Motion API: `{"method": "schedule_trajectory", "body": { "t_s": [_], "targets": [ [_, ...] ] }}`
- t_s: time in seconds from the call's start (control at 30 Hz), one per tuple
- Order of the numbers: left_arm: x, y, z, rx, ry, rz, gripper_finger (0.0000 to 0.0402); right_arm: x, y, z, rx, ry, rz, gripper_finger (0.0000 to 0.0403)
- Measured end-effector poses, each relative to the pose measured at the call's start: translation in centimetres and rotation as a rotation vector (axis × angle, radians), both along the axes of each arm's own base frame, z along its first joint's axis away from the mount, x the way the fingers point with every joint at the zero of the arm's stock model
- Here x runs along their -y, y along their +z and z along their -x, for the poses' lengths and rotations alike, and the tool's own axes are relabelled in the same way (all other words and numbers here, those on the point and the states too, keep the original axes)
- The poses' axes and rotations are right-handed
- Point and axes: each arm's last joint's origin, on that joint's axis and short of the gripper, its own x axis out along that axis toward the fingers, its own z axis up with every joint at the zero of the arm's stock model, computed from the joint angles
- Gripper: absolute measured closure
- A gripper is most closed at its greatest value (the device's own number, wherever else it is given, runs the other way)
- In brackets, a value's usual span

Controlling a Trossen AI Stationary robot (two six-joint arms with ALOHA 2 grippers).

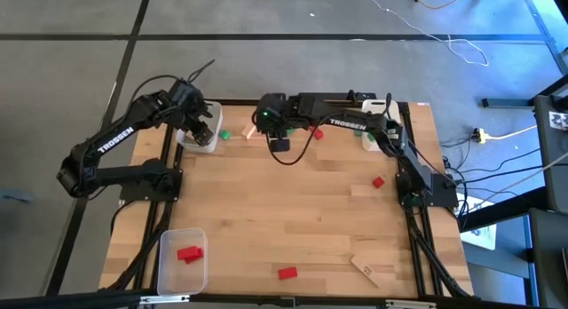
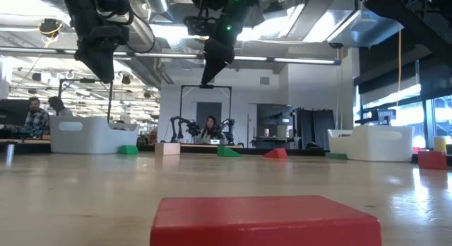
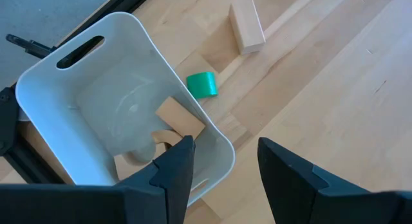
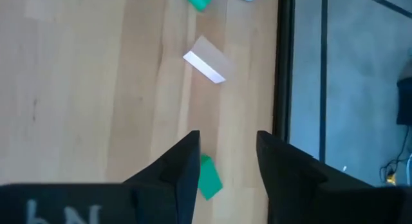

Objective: Sort & place blocks by color
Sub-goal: Put the green block into the white bin

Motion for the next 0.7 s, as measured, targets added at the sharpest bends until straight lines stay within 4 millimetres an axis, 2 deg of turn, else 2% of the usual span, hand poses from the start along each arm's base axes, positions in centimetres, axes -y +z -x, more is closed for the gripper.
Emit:
{"method": "schedule_trajectory", "body": {
  "t_s": [0.13,0.4,0.53,0.7],
  "targets": [
    [0.0,0.0,0.0,0.0,0.001,0.0,0.0239,-0.08,-0.11,0.13,-0.012,0.003,-0.021,0.0256],
    [0.0,0.0,0.0,0.007,0.017,0.006,0.0239,-0.22,-0.23,0.25,-0.024,0.023,-0.059,0.0296],
    [-0.01,0.0,0.0,0.007,0.017,0.006,0.0239,-0.15,-0.26,0.34,-0.036,0.013,-0.046,0.029],
    [0.0,-0.01,0.0,0.007,0.016,0.006,0.0239,-0.15,-0.25,0.35,-0.036,0.011,-0.045,0.0262]
  ]
}}
